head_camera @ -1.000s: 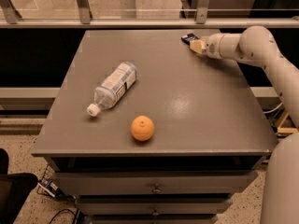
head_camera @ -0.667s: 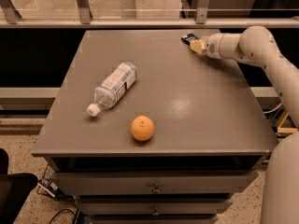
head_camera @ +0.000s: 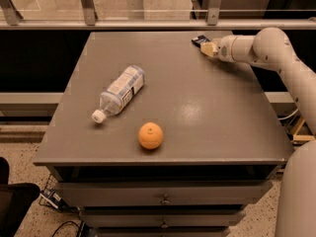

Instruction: Pick rxbar blueberry

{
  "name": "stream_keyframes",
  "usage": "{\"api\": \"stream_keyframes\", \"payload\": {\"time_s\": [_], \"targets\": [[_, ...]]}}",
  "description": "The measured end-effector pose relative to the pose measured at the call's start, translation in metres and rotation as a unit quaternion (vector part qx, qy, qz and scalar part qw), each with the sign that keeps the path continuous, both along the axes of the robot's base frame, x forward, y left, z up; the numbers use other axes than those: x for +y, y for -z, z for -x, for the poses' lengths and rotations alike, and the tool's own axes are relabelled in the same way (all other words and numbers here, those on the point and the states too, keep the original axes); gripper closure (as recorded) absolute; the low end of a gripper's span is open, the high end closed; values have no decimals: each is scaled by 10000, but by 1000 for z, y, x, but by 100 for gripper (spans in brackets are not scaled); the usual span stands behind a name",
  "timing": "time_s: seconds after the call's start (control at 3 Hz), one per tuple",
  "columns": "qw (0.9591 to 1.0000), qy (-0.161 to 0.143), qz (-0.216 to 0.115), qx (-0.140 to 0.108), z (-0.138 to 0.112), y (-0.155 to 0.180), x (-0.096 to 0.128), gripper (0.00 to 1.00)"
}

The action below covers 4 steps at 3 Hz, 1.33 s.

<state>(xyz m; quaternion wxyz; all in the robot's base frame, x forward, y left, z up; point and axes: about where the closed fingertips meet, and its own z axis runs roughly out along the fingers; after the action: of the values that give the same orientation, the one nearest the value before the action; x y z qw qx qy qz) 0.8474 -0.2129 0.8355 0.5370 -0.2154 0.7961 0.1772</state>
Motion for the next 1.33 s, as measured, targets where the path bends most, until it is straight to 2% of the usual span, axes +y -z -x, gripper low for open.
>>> {"api": "stream_keyframes", "payload": {"time_s": [1.33], "targets": [[10000, -3, 1, 0, 0, 0, 0, 100]]}}
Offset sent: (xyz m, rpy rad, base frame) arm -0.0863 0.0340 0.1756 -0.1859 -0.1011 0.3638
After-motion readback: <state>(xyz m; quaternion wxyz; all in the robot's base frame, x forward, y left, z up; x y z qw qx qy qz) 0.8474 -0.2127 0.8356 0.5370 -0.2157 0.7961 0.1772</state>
